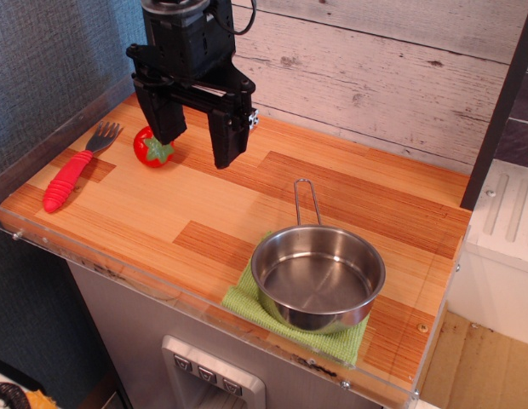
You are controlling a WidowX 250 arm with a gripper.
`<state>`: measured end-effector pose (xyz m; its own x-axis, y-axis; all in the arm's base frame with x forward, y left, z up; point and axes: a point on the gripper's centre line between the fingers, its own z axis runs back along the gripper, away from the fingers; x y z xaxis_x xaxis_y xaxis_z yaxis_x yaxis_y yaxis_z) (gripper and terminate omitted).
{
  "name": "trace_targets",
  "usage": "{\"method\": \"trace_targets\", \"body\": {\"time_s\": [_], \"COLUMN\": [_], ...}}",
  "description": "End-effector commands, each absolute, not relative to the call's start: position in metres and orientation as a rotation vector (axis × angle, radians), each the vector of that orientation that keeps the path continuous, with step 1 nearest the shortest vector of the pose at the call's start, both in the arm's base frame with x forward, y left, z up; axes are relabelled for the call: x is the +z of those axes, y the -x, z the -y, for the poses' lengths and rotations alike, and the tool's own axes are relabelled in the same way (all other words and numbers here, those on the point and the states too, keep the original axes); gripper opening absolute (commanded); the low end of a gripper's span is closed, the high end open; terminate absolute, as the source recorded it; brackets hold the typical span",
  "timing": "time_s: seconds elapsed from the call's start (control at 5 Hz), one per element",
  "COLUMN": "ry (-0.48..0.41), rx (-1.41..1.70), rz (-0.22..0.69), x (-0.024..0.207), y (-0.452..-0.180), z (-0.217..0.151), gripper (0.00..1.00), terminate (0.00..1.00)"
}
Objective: Move the pot to the right of tomato.
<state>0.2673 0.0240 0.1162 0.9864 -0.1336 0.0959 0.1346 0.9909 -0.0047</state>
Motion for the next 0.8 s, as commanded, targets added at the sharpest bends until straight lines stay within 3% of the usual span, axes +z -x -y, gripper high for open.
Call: {"method": "trace_targets", "body": {"time_s": [0.0, 0.4, 0.6], "ry": [0.011, 0.056, 0.086], "rx": [-0.135, -0.167, -0.179], "rz": [0.096, 0.121, 0.062], "x": [0.116, 0.111, 0.092], "y": [-0.267, -0.26, -0.247], "z": [-0.024, 0.0, 0.022], "gripper": [1.0, 1.0, 1.0], "terminate": [0.0, 0.0, 0.0]}}
